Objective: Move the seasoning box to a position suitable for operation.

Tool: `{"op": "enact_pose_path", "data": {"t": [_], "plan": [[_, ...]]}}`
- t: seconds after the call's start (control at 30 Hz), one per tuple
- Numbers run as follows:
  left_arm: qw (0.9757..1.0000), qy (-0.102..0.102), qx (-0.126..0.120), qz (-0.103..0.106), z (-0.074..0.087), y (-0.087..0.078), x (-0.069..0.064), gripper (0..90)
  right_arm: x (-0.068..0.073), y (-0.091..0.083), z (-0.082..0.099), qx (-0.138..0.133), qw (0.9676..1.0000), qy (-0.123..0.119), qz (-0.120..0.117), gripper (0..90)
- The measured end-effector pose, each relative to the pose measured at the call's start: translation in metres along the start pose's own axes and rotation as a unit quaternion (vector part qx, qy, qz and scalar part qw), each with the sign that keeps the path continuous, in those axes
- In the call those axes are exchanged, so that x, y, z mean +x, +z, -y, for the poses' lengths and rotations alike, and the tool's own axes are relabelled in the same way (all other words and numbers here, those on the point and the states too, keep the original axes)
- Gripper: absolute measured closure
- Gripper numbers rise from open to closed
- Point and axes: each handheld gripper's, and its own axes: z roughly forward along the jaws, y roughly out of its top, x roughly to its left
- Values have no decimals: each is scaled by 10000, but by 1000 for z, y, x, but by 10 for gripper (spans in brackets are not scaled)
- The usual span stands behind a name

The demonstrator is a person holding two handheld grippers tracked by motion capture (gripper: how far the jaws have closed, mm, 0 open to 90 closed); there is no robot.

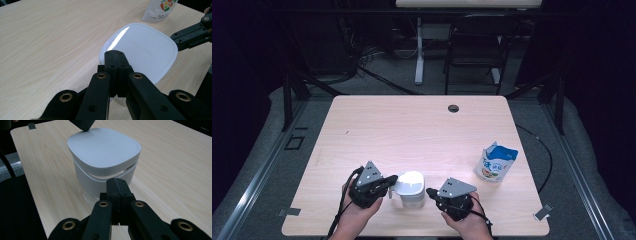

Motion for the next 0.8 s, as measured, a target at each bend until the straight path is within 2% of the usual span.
{"op": "enact_pose_path", "data": {"t": [0.4, 0.8], "plan": [[10000, -21, -43, 0, 1, 0, 0, 900, 2, 7, -4, 122, 9999, -107, -59, 900], [10000, -29, -36, -9, 1, 0, 1, 900, 3, 7, -6, 102, 9999, -125, -47, 900]]}}
